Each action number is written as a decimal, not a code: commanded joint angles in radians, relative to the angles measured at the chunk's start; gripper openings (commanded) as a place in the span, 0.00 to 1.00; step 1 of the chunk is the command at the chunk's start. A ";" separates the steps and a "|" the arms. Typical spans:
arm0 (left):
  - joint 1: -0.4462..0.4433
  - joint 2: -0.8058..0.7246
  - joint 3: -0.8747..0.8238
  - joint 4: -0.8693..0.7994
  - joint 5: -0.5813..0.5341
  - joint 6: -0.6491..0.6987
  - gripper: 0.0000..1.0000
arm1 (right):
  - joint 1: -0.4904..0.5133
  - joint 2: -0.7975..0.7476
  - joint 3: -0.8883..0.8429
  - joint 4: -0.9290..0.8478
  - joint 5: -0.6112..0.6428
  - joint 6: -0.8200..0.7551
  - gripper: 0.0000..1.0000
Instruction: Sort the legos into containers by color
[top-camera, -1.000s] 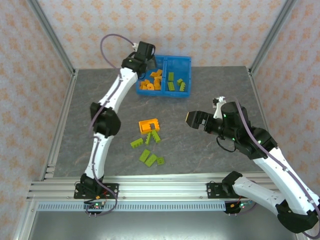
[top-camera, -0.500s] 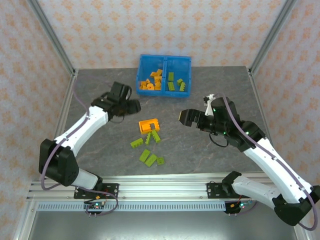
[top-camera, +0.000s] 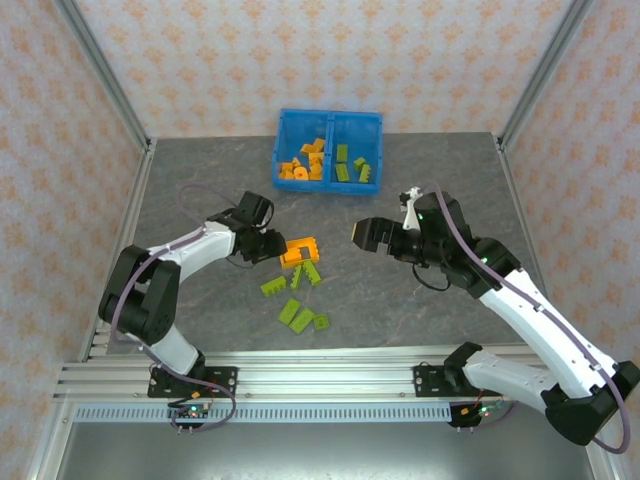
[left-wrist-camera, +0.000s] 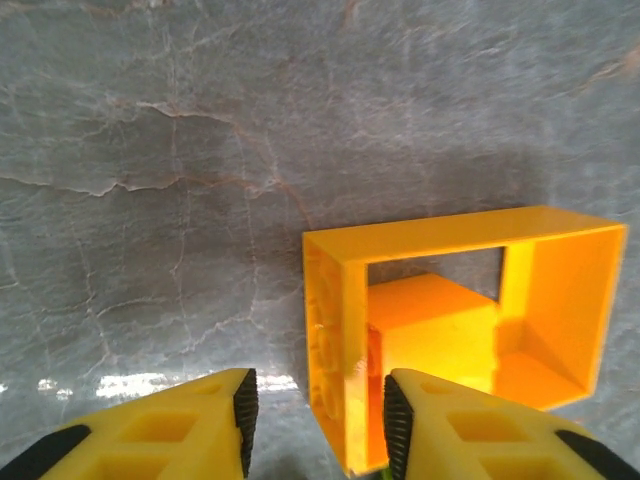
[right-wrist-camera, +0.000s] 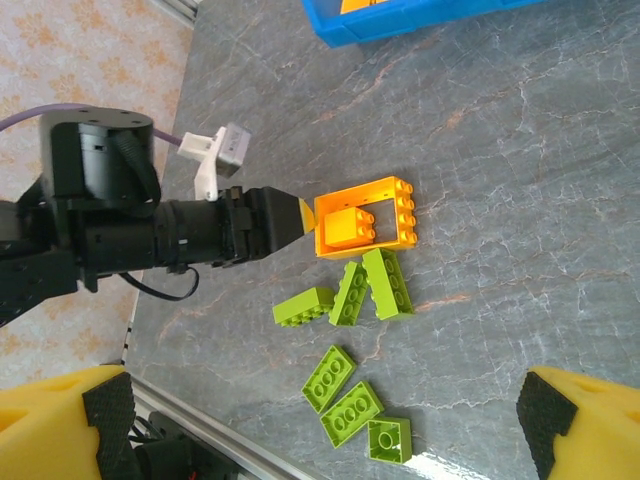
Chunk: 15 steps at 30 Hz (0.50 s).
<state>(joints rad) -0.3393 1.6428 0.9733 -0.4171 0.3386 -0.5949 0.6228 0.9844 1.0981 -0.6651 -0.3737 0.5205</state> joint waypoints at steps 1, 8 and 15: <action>-0.001 0.029 0.000 0.031 -0.003 0.008 0.36 | 0.003 -0.027 -0.011 -0.005 0.024 0.001 0.99; -0.013 0.092 0.036 -0.027 -0.060 0.050 0.35 | 0.002 -0.024 -0.020 0.004 0.030 0.007 0.99; -0.059 0.149 0.103 -0.061 -0.092 0.111 0.35 | 0.002 -0.026 -0.023 -0.003 0.038 0.008 0.99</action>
<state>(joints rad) -0.3717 1.7325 1.0523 -0.3958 0.3138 -0.5407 0.6228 0.9749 1.0828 -0.6651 -0.3626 0.5240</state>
